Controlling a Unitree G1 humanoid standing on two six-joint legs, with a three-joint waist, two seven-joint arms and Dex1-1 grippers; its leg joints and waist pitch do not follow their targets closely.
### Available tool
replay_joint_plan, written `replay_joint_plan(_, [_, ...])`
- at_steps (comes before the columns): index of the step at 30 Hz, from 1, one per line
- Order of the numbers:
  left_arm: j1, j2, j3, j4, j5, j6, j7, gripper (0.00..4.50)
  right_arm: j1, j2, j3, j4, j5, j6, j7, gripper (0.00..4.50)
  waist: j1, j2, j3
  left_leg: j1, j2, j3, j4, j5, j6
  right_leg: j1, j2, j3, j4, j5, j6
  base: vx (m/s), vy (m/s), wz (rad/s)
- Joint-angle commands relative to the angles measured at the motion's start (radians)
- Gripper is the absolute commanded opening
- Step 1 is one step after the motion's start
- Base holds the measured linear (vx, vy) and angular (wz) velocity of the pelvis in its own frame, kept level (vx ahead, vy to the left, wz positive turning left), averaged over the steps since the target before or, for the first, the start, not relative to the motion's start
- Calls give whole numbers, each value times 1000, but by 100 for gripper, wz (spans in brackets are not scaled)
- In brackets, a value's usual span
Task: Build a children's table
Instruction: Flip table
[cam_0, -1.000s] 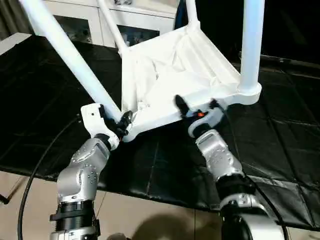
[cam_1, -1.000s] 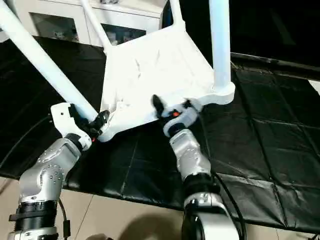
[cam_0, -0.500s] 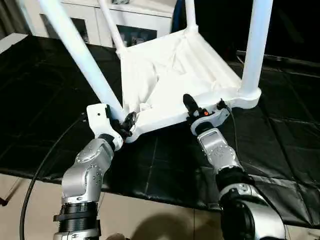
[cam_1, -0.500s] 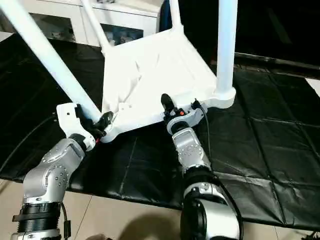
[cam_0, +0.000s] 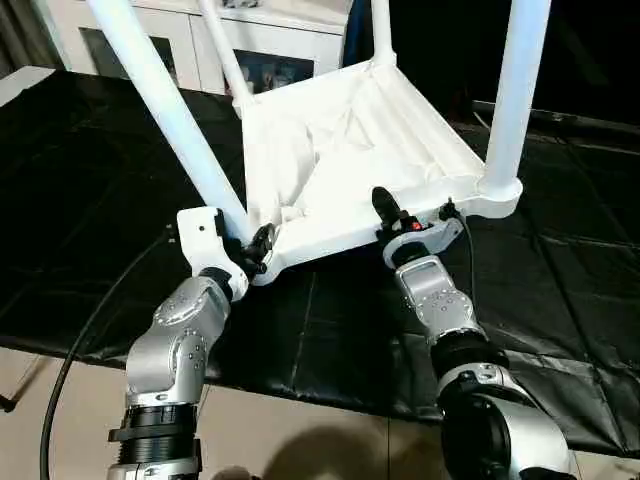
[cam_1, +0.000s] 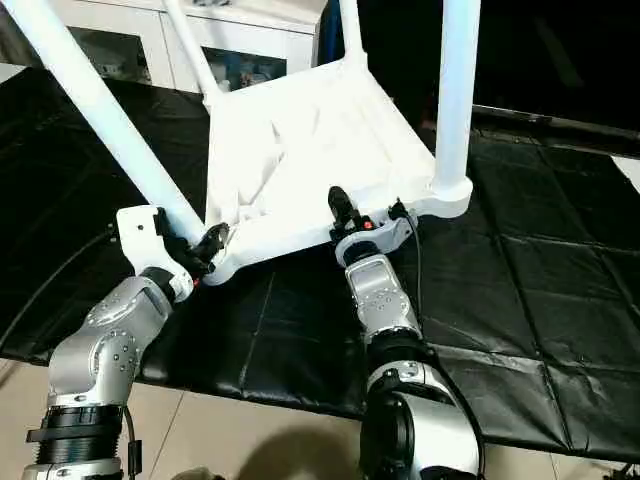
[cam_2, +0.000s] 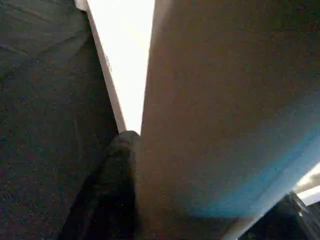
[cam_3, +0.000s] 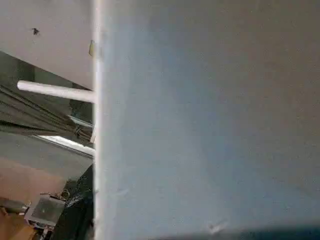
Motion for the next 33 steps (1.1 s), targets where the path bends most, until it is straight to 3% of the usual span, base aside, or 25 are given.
replay_joint_plan(1, [-10,-11,-18,-19,-68,18,-71,294,-64,54,-11,-4,-7,-25,-7,206,2,13,-70,11,54,-16,-64,-101,24,51,-99,66,-67,-3,-178,0,0,0])
replay_joint_plan(3, [8,22,-39,-42,-77,30,-126,303,-64,50,-7,-3,-7,-33,-7,206,5,15,-72,13,53,-15,-63,-93,21,49,-99,66,-63,8,-187,0,0,0])
replay_joint_plan(5, [34,57,-57,-65,-81,37,-175,340,-66,43,-5,-5,-12,-45,-10,205,3,15,-73,13,54,-15,-63,-81,28,48,-96,65,-59,38,-190,0,0,0])
replay_joint_plan(9, [125,163,-60,-144,-116,73,-297,358,-65,19,-1,-21,-37,-76,-22,205,2,20,-73,12,52,-13,-61,-62,35,47,-95,64,-54,62,-202,0,0,0])
replay_joint_plan(13, [196,252,-56,-217,-147,92,-390,382,-54,-3,4,-56,-60,-100,-38,205,2,23,-68,17,55,-13,-67,-111,18,44,-95,64,-61,-9,-197,0,0,0])
replay_joint_plan(15, [212,276,-59,-238,-152,90,-414,418,-51,-12,7,-65,-71,-111,-44,205,1,25,-65,21,55,-11,-70,-136,5,39,-91,65,-64,-44,-186,0,0,0])
replay_joint_plan(17, [227,319,-58,-302,-173,93,-460,424,-32,-44,21,-113,-115,-144,-79,205,6,20,-63,21,55,-12,-73,-151,-12,39,-94,67,-65,-76,-176,0,0,0])
replay_joint_plan(20, [224,348,-67,-352,-190,96,-493,422,-8,-70,41,-169,-161,-164,-113,205,10,20,-61,24,55,-9,-74,-151,-20,34,-91,68,-66,-85,-158,0,0,0])
replay_joint_plan(23, [216,388,-92,-395,-212,130,-533,422,29,-93,78,-241,-234,-181,-155,205,13,15,-62,18,49,-8,-73,-127,-27,39,-89,69,-63,-71,-136,0,0,0])
replay_joint_plan(25, [206,409,-104,-420,-220,152,-545,422,56,-105,94,-311,-269,-175,-184,205,15,17,-64,23,50,-9,-73,-113,-30,35,-85,69,-58,-45,-117,0,0,0])
replay_joint_plan(28, [185,432,-117,-452,-232,173,-558,422,110,-127,130,-427,-343,-143,-249,205,15,22,-64,22,46,-9,-72,-110,-40,37,-83,69,-60,-32,-108,0,0,0])
replay_joint_plan(29, [176,432,-120,-455,-233,173,-557,422,128,-130,138,-464,-368,-131,-276,205,16,17,-65,20,45,-10,-72,-105,-44,40,-82,71,-58,-18,-97,0,0,0])
replay_joint_plan(33, [153,435,-132,-456,-221,168,-551,422,178,-140,170,-579,-428,-80,-337,205,16,17,-63,21,42,-9,-74,-129,-58,40,-80,72,-65,-63,-69,0,0,0])
